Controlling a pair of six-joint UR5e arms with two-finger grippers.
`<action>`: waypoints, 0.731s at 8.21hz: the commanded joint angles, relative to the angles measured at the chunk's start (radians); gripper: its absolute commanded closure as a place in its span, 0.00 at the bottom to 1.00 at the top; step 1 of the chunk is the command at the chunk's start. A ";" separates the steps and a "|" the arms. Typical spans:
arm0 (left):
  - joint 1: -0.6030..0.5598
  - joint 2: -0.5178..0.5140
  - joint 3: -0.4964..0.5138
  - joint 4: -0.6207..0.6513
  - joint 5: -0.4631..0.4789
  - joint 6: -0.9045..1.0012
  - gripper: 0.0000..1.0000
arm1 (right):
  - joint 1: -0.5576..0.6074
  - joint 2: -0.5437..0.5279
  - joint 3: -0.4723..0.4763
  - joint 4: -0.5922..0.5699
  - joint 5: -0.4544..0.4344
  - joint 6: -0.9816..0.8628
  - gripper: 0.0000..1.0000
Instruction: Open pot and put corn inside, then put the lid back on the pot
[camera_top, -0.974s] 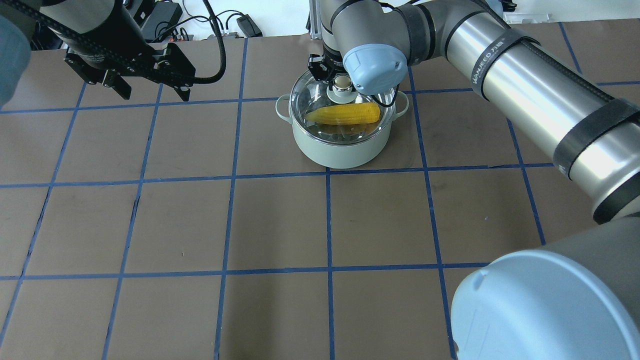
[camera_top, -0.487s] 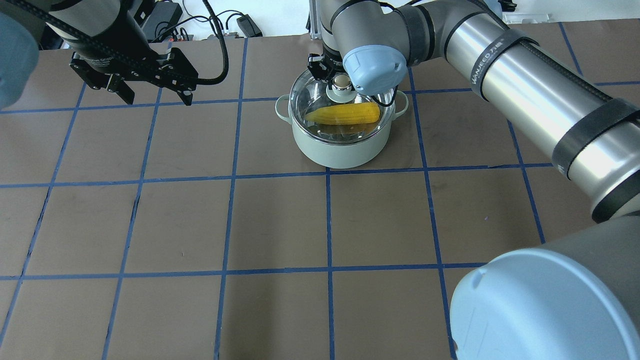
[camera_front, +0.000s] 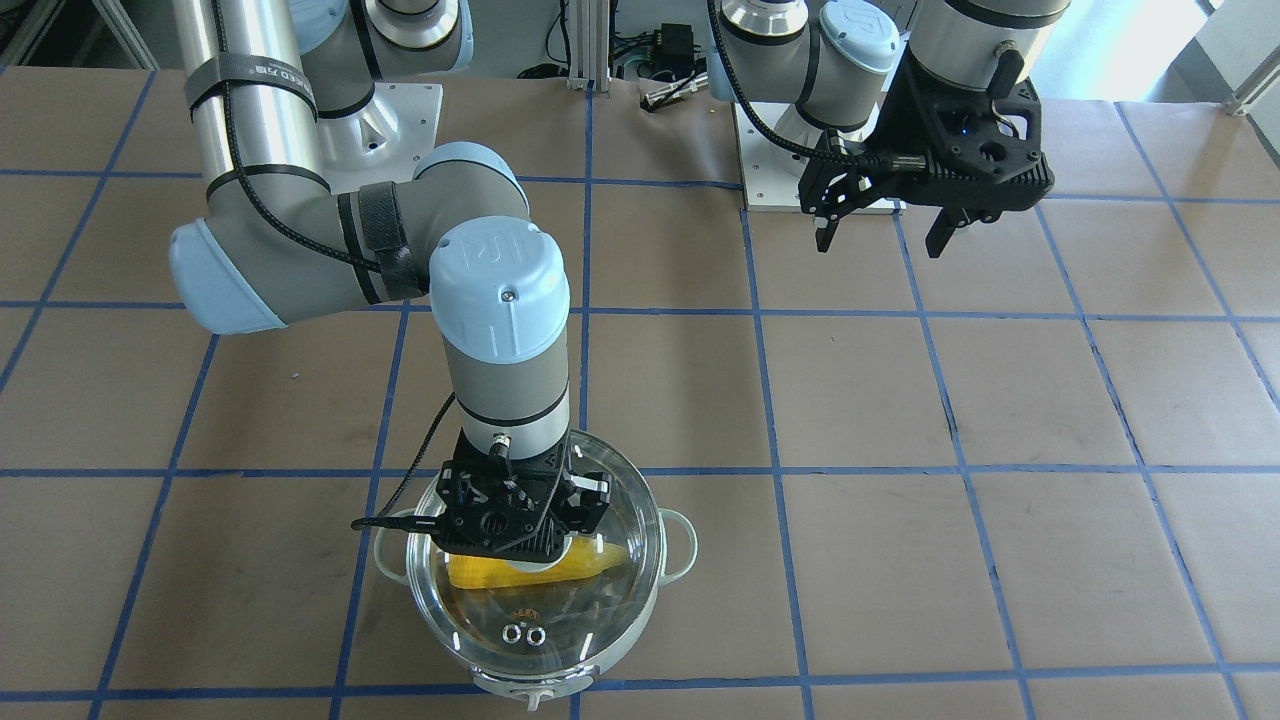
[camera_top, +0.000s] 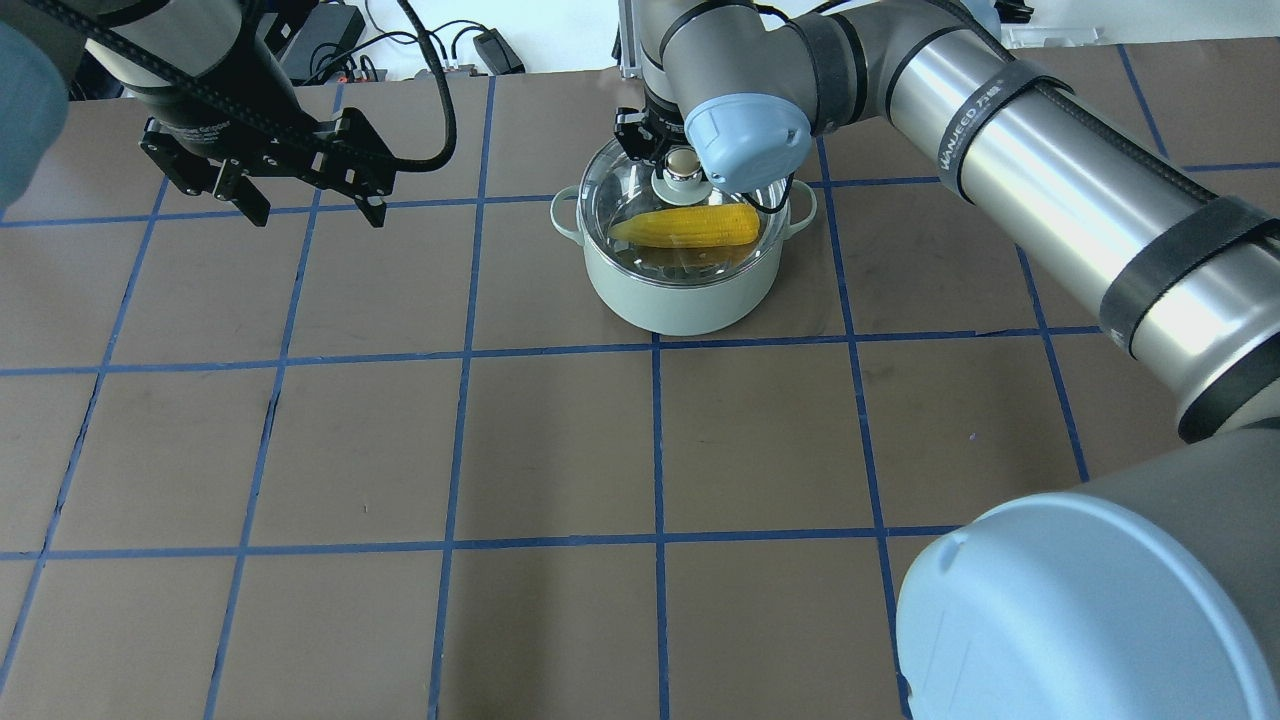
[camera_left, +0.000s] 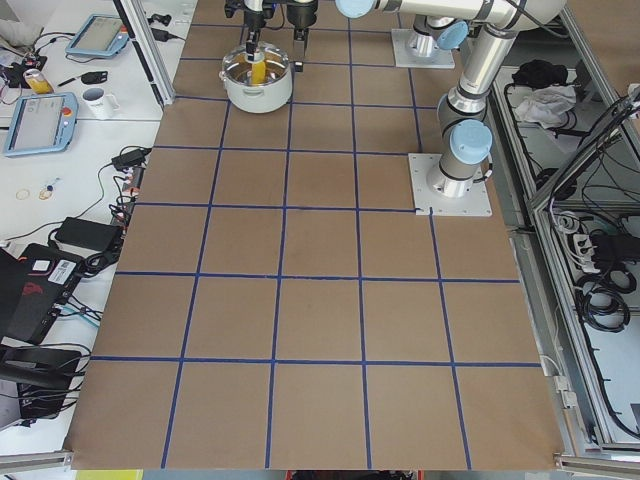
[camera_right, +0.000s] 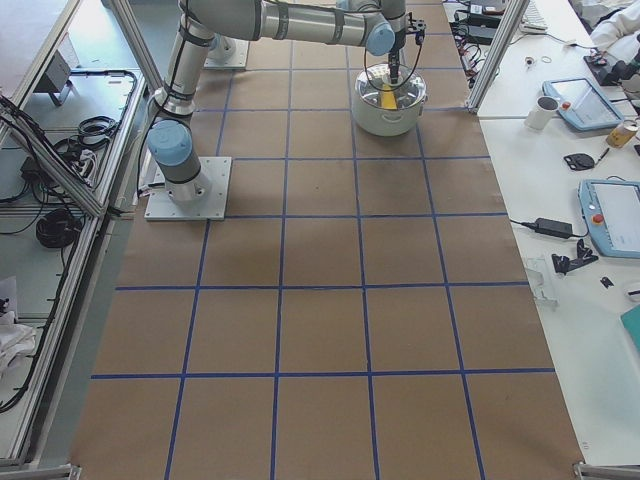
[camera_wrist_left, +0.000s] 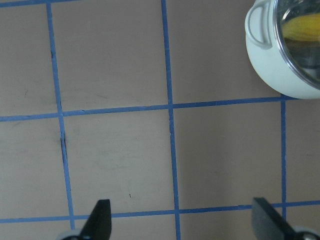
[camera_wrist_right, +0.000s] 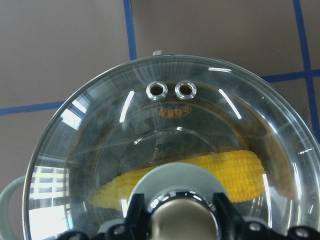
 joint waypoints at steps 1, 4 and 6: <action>0.001 -0.003 0.005 -0.035 -0.001 -0.009 0.00 | 0.000 0.006 0.000 -0.002 0.000 -0.002 0.82; 0.001 -0.003 0.005 -0.034 -0.001 -0.009 0.00 | 0.000 0.001 0.000 -0.022 0.001 -0.043 0.30; 0.002 -0.003 0.005 -0.034 -0.001 -0.009 0.00 | 0.000 -0.006 0.000 -0.022 0.000 -0.094 0.00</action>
